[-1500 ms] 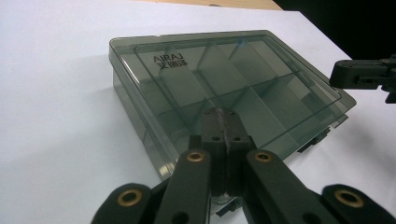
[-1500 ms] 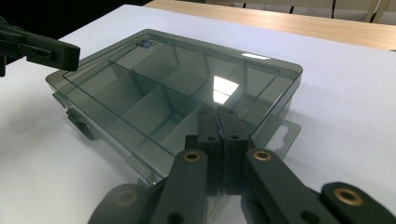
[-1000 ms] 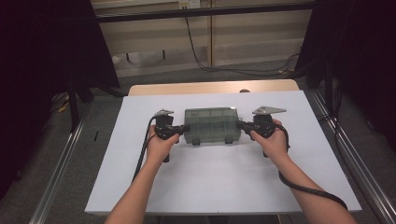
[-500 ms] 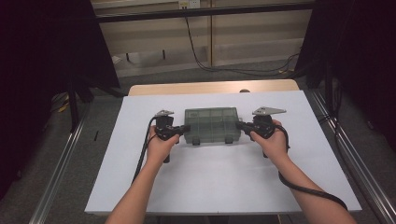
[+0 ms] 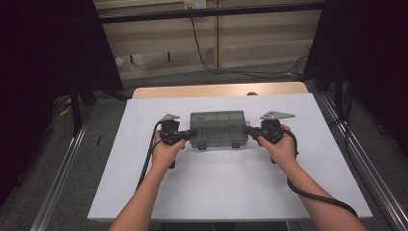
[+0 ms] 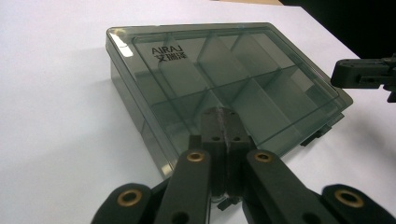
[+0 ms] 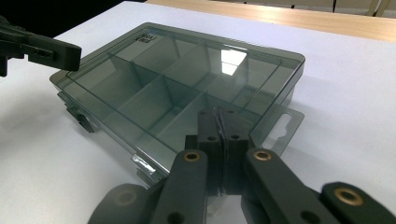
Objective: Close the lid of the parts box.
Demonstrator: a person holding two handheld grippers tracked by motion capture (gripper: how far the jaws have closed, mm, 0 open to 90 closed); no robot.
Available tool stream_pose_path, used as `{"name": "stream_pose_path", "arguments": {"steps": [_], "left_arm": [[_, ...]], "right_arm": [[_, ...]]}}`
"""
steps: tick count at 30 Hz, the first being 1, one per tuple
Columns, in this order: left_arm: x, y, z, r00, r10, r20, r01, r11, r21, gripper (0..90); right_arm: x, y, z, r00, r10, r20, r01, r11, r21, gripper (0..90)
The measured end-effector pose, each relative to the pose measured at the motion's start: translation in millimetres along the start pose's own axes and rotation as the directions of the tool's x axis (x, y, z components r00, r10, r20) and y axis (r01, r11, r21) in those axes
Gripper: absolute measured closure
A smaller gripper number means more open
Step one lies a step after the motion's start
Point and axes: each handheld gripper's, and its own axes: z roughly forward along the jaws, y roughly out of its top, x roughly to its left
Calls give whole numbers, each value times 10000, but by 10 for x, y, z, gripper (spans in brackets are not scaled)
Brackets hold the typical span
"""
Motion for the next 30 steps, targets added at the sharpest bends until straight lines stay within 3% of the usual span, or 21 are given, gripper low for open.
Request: {"name": "stream_pose_path", "arguments": {"steps": [18,24,27,30], "left_arm": [[-17,-96,-2,9995,-22,318,27,9999,-141,900],[-47,-106,-9,9996,284,83,-282,9995,-173,900],[-52,-118,-21,9999,68,115,-65,9995,-294,900],[-47,-127,-49,9999,99,103,-96,9996,-253,900]], "right_arm": [[8,-28,-26,9998,-83,162,81,9999,122,894],[26,-51,-51,9999,-86,112,85,9999,70,896],[37,-55,-66,9998,-182,76,181,9997,143,896],[48,-61,-76,9996,-274,94,273,9995,139,896]]}}
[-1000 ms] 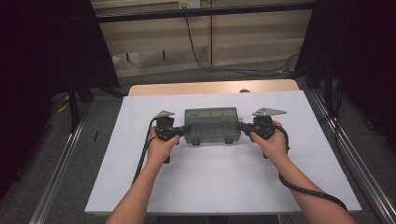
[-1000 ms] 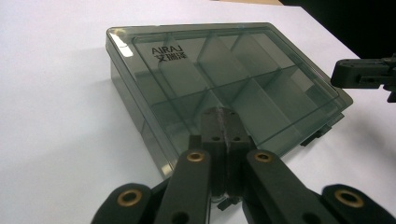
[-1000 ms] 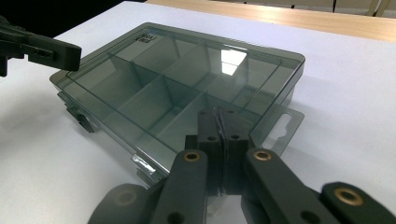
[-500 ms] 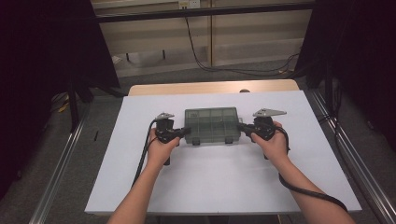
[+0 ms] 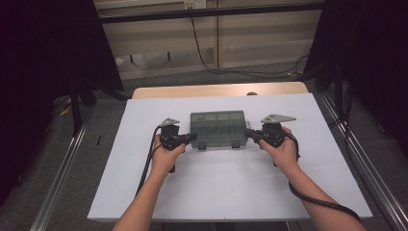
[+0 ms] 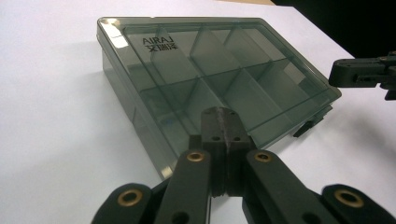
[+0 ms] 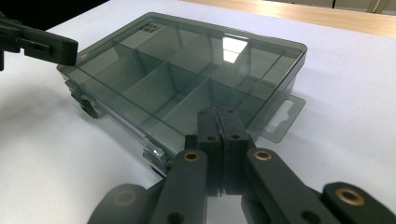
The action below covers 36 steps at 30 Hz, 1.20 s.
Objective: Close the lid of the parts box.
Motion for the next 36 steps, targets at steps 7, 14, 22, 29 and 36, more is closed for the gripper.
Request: {"name": "stream_pose_path", "arguments": {"steps": [7,14,22,29,36], "left_arm": [[-5,-24,-43,9999,106,-6,-106,9999,36,900],[-20,-23,-33,9994,331,-103,-331,9994,29,900],[-50,-22,-24,9976,601,-352,-600,9982,33,900],[-46,-51,-34,9977,656,-148,-659,9975,-264,855],[-48,-85,-119,9941,1046,273,-1016,9904,-934,667]], "right_arm": [[50,-16,-13,9999,-163,-36,163,9999,30,900],[73,-22,0,9987,-506,101,507,9987,-47,900],[88,-33,9,9982,-548,223,551,9984,-153,900],[83,-60,5,9998,-210,-6,210,9991,-376,859],[106,-63,-20,9992,-300,-264,278,9964,-799,657]]}}
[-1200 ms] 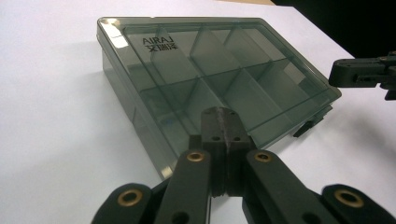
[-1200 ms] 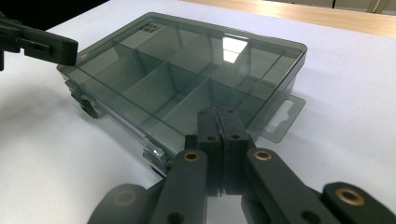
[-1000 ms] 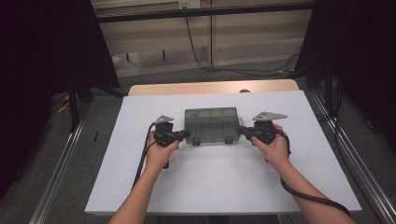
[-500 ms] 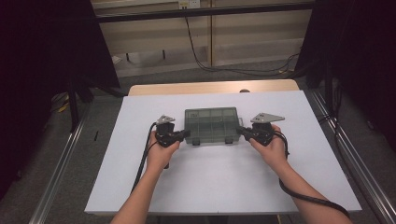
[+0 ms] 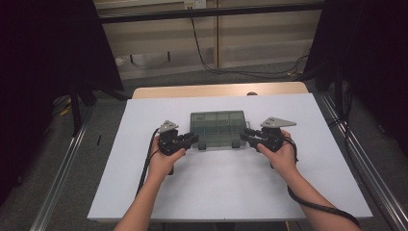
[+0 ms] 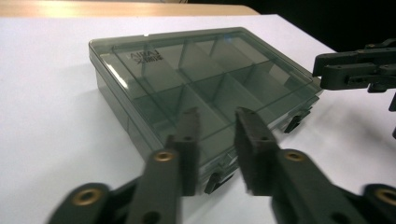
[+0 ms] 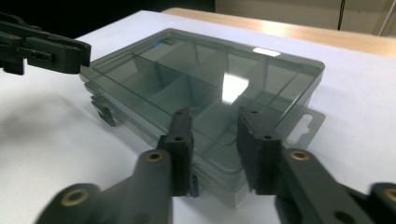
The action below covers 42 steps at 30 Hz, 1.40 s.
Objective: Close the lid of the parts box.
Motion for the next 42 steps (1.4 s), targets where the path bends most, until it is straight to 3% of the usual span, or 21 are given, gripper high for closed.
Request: {"name": "stream_pose_path", "arguments": {"steps": [5,8,11,14,15,18,23,38,42], "left_arm": [[11,1,-76,9989,112,460,-90,9988,-474,508],[1,-10,-118,9993,295,246,-280,9979,-582,350],[5,-33,-173,9977,592,330,-563,9949,-839,254],[-2,-59,-232,9979,630,168,-604,9903,-1255,178],[4,-70,-262,9966,813,95,-792,9876,-1355,158],[5,-91,-328,9940,1089,-139,-1098,9849,-1342,120],[1,-124,-459,9918,1256,-244,-1278,9803,-1504,92],[108,-294,-833,9923,1169,-417,-1226,9754,-1834,44],[98,-322,-914,9888,1418,-458,-1478,9722,-1813,40]], "right_arm": [[43,11,-93,9998,-188,-20,186,9986,-505,481],[43,-5,-160,9995,-318,-68,314,9979,-573,390],[24,-28,-225,9983,-564,-111,555,9962,-674,305],[12,-56,-302,9979,-625,-184,609,9952,-768,239],[13,-66,-330,9975,-697,-140,682,9940,-851,214],[17,-99,-428,9944,-1052,-53,1042,9897,-979,144],[23,-147,-597,9966,-824,27,821,9894,-1198,98],[-11,-336,-975,9941,-909,590,978,9869,-1282,45],[-13,-378,-1048,9928,-975,689,1060,9855,-1324,44]]}}
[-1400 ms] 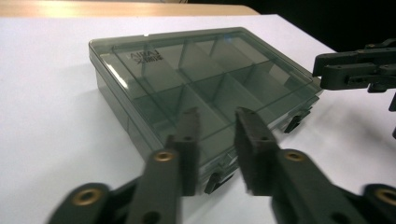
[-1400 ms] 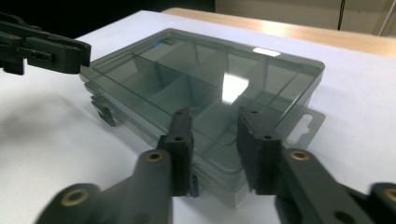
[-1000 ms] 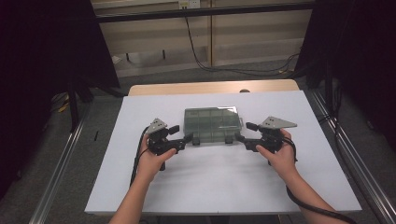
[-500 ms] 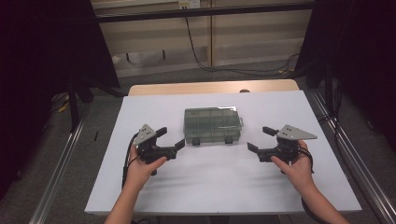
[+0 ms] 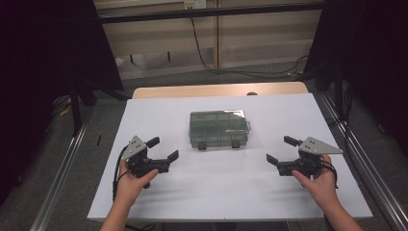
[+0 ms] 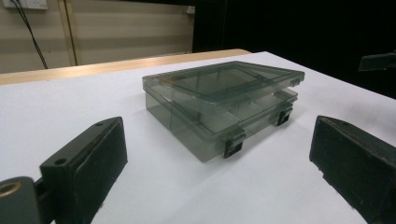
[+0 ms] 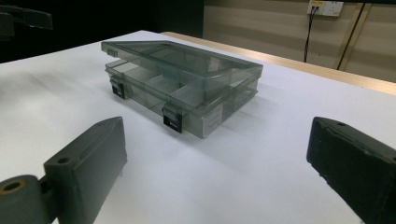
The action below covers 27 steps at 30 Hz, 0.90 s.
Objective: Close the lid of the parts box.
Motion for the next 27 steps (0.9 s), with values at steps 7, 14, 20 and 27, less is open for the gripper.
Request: {"name": "stream_pose_path", "arguments": {"steps": [7,14,20,27], "left_arm": [[19,-48,-56,9998,-201,-35,200,9998,-56,35],[39,-74,-169,9998,-131,-135,130,9999,-51,35],[67,-110,-303,9995,-54,-310,48,9998,-178,35],[109,-157,-434,9982,-313,-503,289,9985,-472,35]], "right_arm": [[2,-28,-141,9999,-129,72,129,9999,-9,42],[-25,-81,-273,9998,-56,217,54,10000,50,40],[-41,-103,-342,9997,2,242,-2,10000,-10,40],[-35,-110,-383,9997,-36,257,39,9999,-98,40]]}}
